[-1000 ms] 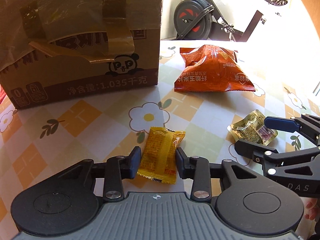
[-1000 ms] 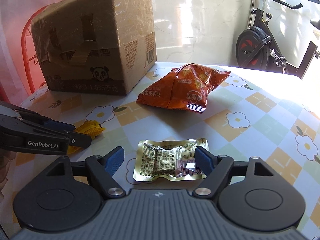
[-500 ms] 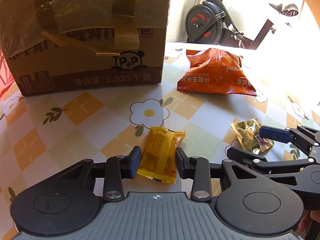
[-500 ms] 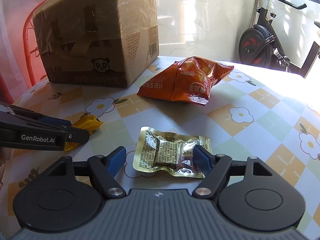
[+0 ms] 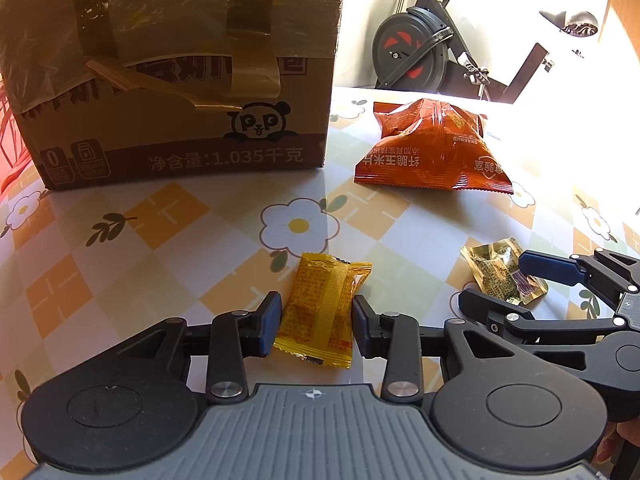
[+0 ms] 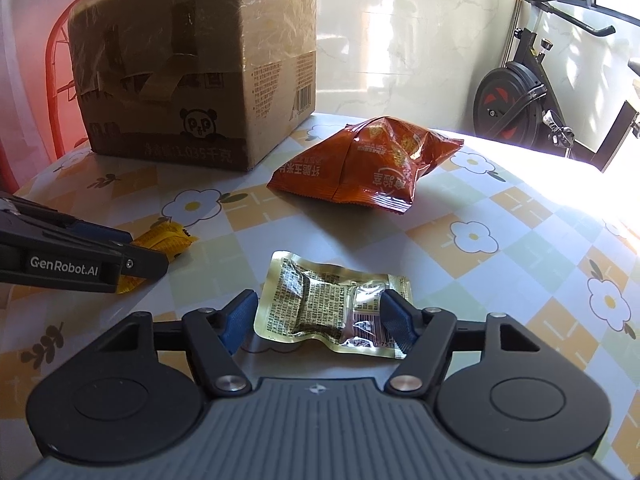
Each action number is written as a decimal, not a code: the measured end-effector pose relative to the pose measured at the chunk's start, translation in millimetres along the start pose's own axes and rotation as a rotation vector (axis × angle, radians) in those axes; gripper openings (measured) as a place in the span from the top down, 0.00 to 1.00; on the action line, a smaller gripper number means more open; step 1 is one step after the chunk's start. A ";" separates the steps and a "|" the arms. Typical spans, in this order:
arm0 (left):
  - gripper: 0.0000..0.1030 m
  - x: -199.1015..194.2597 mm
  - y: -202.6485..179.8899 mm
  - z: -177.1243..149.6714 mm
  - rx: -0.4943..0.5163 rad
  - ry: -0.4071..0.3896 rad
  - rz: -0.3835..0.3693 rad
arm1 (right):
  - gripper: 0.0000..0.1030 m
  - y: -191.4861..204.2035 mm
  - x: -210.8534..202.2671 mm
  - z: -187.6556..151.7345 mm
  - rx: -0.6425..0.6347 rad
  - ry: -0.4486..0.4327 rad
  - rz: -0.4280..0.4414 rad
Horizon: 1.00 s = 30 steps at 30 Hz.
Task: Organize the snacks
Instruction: 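Grasp the yellow wrapped cake with the left gripper while the right gripper grasps the gold packet, then carry both snacks over the box and open both grippers to release them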
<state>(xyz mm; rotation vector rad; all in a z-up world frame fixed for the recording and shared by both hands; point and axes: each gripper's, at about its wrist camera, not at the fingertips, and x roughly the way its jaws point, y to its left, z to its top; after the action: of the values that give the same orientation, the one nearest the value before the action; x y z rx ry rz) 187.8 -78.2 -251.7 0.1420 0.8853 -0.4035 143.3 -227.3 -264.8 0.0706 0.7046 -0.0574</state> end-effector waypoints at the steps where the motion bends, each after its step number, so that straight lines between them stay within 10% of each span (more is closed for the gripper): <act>1: 0.61 0.0 -0.1 -0.1 0.000 0.000 0.000 | 0.35 -0.7 -0.5 0.1 -0.001 0.001 0.003; 9: 0.61 -0.4 1.4 -0.2 -0.012 -0.002 -0.007 | 0.62 -7.4 -8.3 5.6 0.033 0.000 0.026; 11: 0.61 -0.4 2.8 -0.2 -0.018 -0.002 -0.011 | 0.93 -8.2 -12.7 7.5 0.026 -0.015 0.015; 30: 0.68 -31.6 -11.3 12.8 0.029 -0.113 0.004 | 1.00 -11.0 -58.2 39.0 0.042 -0.219 0.070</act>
<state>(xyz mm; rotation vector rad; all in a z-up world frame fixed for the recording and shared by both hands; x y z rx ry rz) 174.8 -83.2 -218.7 0.1461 0.7684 -0.4172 123.4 -239.9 -197.9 0.1276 0.4822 -0.0128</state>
